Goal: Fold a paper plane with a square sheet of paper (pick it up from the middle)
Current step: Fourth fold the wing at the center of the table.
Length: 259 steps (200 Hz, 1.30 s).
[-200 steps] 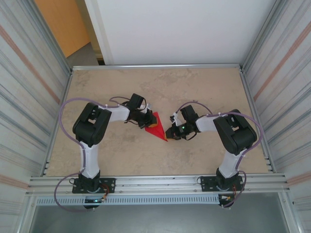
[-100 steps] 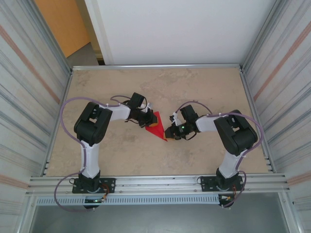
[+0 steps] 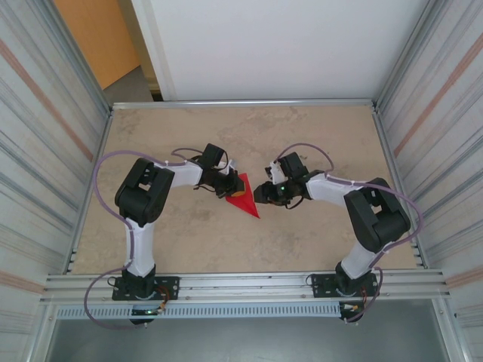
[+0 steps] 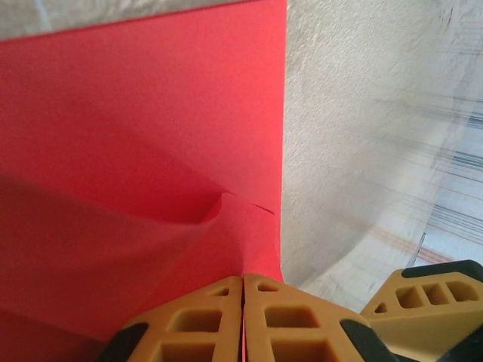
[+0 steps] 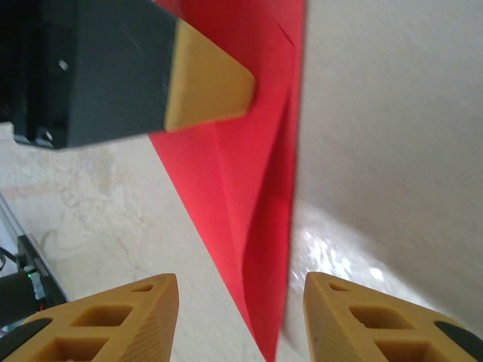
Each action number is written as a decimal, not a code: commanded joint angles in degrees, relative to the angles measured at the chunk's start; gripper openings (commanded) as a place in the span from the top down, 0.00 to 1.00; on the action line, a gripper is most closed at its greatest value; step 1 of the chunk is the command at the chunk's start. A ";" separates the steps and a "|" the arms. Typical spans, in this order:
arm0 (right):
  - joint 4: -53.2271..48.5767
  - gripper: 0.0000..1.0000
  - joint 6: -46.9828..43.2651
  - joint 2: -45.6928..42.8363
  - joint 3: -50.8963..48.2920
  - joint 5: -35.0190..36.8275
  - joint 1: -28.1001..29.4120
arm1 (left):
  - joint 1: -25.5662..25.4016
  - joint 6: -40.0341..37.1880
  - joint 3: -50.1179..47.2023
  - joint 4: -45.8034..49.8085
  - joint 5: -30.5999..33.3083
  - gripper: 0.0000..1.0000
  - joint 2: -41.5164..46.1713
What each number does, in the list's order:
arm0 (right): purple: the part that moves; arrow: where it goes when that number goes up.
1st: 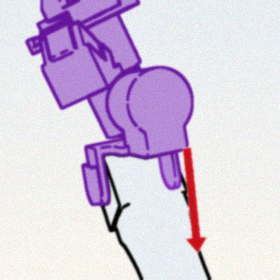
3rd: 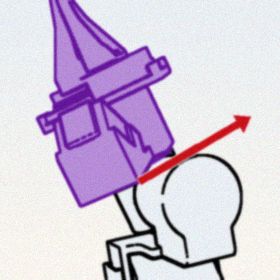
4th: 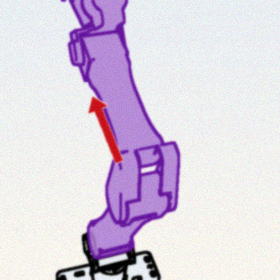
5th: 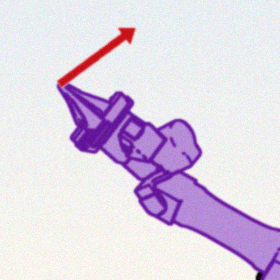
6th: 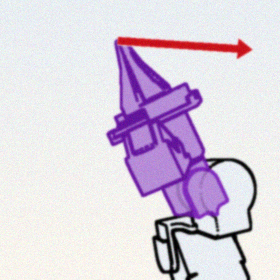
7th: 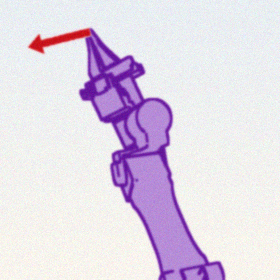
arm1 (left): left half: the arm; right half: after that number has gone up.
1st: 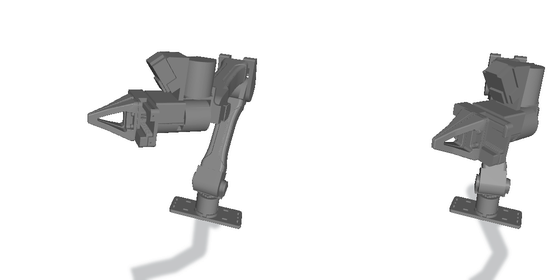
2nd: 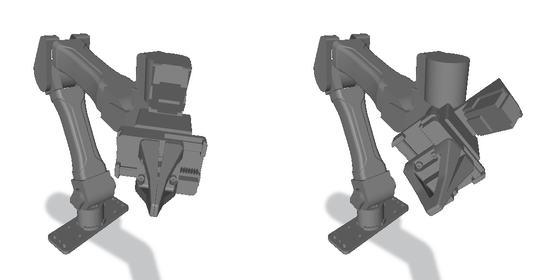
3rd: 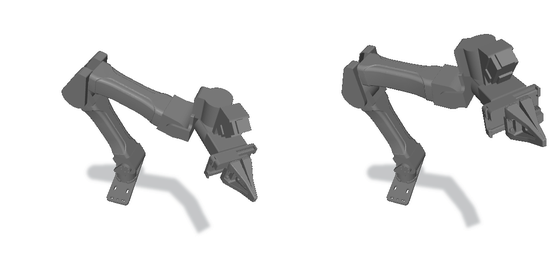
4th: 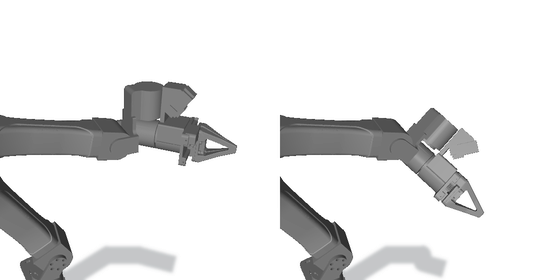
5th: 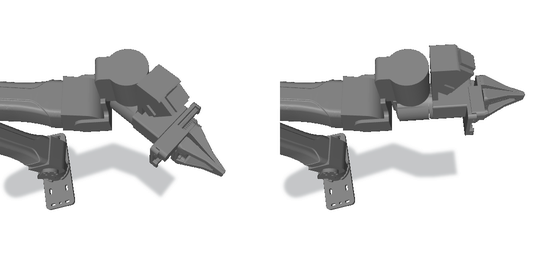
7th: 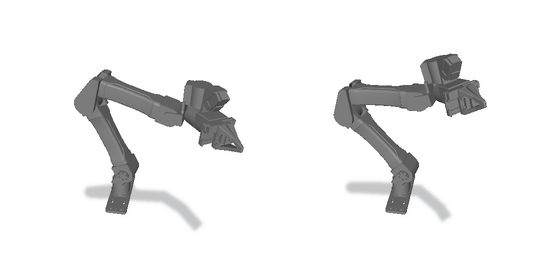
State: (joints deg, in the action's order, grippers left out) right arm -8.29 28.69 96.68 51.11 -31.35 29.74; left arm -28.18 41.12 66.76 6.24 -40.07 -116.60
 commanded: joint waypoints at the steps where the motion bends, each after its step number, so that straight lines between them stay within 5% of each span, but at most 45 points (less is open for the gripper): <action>1: -2.29 0.53 1.74 3.51 3.28 3.63 1.65 | 0.57 -1.05 0.65 2.24 0.13 0.91 -1.68; 76: -3.02 0.56 0.94 9.49 5.93 3.63 2.96 | 0.55 -0.71 0.57 2.01 -0.53 0.91 -1.14; 154: -4.00 0.73 0.93 12.01 4.44 3.41 2.87 | 0.58 -0.44 1.47 1.83 -1.48 0.88 0.10; 259: -4.60 0.77 0.68 13.72 4.16 3.71 3.04 | 0.83 -0.32 0.91 -0.22 -2.60 0.87 1.00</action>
State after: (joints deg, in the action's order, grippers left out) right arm -10.26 29.52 106.06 56.49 -28.75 31.57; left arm -27.73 41.17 67.13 6.15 -41.04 -116.03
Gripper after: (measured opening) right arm 0.237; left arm 0.131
